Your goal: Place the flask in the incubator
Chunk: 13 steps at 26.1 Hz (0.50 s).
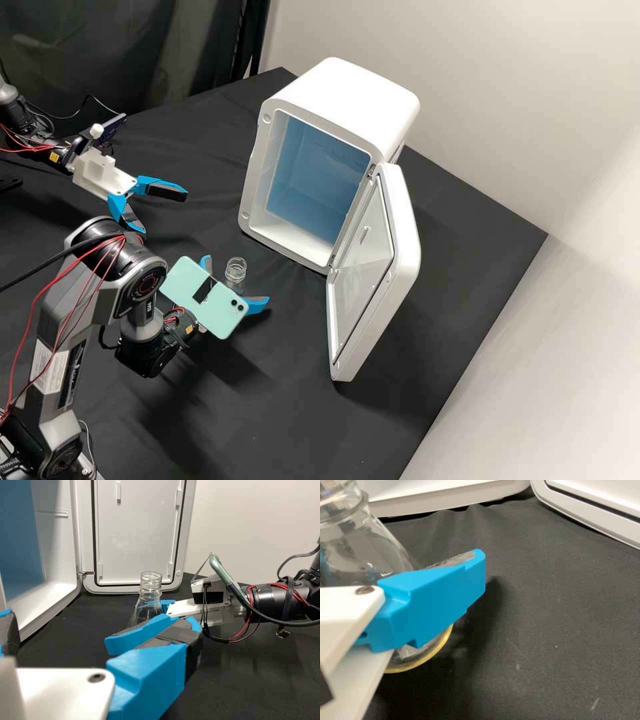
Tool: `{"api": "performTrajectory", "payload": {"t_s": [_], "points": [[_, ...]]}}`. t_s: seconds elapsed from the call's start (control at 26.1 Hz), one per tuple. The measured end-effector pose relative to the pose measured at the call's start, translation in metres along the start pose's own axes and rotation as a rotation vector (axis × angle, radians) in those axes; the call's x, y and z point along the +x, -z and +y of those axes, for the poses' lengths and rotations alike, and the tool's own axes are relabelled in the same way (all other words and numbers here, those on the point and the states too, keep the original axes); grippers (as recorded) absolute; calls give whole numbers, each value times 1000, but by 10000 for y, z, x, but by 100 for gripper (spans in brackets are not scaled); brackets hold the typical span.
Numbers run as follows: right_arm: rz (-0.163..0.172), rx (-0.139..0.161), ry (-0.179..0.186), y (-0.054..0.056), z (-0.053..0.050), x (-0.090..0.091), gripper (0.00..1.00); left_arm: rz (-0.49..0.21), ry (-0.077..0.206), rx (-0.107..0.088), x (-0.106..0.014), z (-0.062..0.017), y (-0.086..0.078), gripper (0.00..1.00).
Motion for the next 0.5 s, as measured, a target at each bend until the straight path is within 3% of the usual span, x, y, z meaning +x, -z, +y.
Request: {"api": "performTrajectory", "payload": {"t_s": [0.5], "points": [[3, -2, 19, -11, -42, -62, 100, 0, 0, 0, 0, 0, 0, 100]]}}
